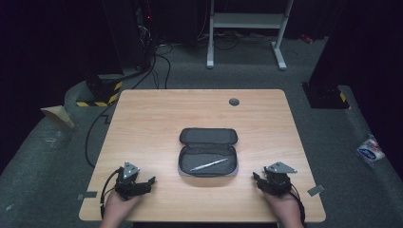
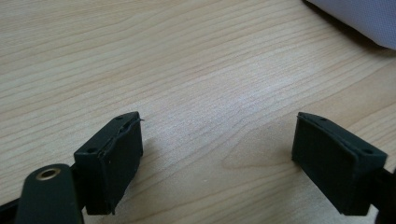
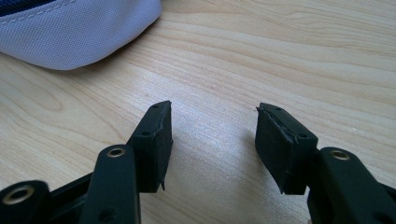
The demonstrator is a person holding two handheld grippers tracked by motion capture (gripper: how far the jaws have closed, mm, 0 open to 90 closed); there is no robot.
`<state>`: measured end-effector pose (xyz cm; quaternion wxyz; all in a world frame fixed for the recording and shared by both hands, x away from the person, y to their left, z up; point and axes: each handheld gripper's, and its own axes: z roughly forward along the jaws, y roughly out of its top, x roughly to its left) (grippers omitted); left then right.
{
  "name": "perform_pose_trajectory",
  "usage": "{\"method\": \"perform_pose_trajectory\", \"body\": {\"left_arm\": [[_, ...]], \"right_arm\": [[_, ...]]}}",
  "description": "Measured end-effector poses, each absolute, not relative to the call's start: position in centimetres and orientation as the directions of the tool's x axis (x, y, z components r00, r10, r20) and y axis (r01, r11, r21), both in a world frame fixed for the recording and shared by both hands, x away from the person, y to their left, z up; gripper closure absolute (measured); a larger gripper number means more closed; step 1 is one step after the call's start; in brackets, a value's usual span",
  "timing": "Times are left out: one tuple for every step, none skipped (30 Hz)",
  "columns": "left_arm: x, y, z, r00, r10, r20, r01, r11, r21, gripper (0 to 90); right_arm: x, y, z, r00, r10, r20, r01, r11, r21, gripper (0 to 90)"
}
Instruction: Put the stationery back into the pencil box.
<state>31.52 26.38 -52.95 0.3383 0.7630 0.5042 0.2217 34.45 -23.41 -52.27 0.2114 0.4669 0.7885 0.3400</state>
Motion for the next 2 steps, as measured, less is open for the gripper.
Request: {"method": "perform_pose_trajectory", "body": {"left_arm": [[31.52,26.39,-52.95,0.394,0.919,-0.003,0.619,-0.263,0.74,16.6],[31.52,26.39,-52.95,0.394,0.919,-0.003,0.619,-0.263,0.74,16.6]], "right_arm": [[34.46,-23.41,-52.27,-0.474,0.88,-0.016,0.593,0.333,0.734,45.8],[34.46,-23.41,-52.27,-0.474,0.88,-0.016,0.593,0.333,0.734,45.8]]}}
